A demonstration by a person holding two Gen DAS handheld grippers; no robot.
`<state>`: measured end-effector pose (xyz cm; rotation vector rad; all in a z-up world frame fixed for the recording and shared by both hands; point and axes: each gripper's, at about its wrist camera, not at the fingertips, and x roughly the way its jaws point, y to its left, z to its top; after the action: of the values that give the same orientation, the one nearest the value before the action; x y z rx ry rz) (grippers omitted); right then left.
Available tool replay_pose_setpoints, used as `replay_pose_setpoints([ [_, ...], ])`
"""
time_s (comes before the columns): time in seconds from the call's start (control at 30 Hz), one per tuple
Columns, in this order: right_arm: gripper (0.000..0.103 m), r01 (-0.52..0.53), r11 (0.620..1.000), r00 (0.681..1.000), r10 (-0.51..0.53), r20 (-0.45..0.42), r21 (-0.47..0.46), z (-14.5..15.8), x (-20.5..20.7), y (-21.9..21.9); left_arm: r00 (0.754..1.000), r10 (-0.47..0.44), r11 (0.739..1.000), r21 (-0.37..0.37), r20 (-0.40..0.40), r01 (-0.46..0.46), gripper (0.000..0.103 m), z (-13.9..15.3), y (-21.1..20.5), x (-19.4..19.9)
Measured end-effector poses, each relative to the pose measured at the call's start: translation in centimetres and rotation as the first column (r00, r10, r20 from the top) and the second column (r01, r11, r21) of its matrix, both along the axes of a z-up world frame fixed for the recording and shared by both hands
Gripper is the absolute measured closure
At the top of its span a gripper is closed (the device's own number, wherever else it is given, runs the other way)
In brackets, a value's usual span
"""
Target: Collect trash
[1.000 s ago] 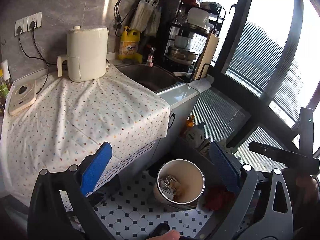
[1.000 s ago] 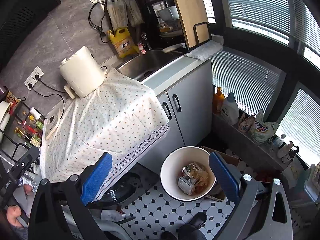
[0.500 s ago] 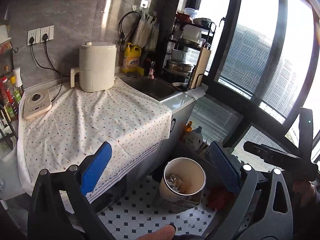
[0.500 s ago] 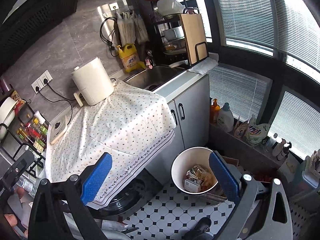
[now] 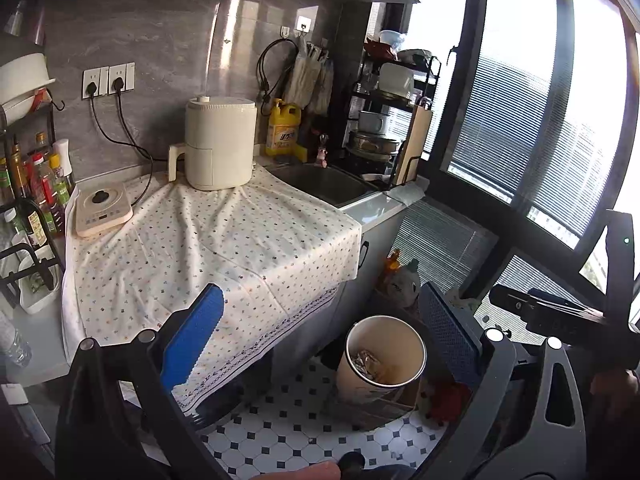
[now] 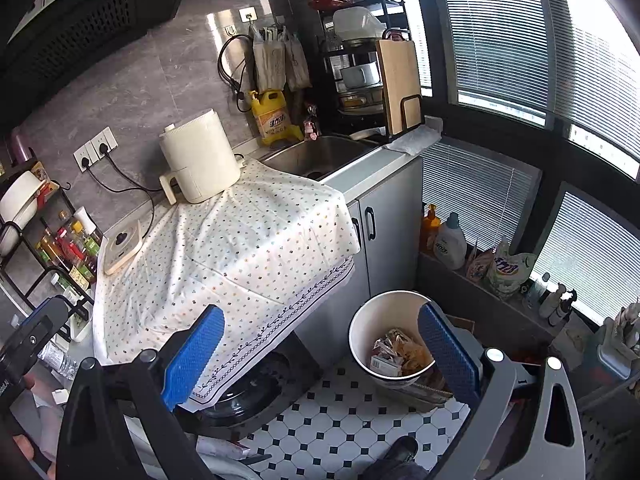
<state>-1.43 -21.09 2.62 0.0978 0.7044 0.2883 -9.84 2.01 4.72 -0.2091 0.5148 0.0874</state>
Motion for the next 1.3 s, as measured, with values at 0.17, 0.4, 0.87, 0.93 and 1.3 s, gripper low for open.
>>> replay_pose_setpoints([
  [0.17, 0.008, -0.001, 1.000, 1.000, 0.001, 0.008, 0.011, 0.0, -0.7, 0.2, 0.999, 0.018, 1.000, 0.013, 0.028, -0.018, 0.006, 0.8, 0.0, -0.9],
  [0.4, 0.008, -0.002, 1.000, 1.000, 0.002, 0.009, 0.026, 0.0, -1.0, 0.4, 0.999, 0.024, 1.000, 0.017, 0.030, -0.024, 0.006, 1.0, -0.1, -1.6],
  [0.87, 0.008, -0.001, 0.999, 1.000, 0.001, -0.003, 0.035, -0.9, -1.7, 0.5, 0.999, 0.039, 0.999, 0.008, 0.031, -0.039, 0.006, 0.7, 0.2, -2.5],
  [0.93, 0.008, -0.001, 0.999, 1.000, 0.001, 0.006, 0.038, -0.8, -1.9, 0.5, 0.999, 0.038, 0.999, 0.017, 0.034, -0.038, 0.006, 0.8, 0.1, -2.5],
  [1.3, 0.008, 0.004, 0.999, 1.000, -0.004, 0.003, 0.039, -1.1, -2.0, 0.5, 0.998, 0.040, 0.999, 0.014, 0.040, -0.041, 0.006, 0.9, 0.3, -2.5],
])
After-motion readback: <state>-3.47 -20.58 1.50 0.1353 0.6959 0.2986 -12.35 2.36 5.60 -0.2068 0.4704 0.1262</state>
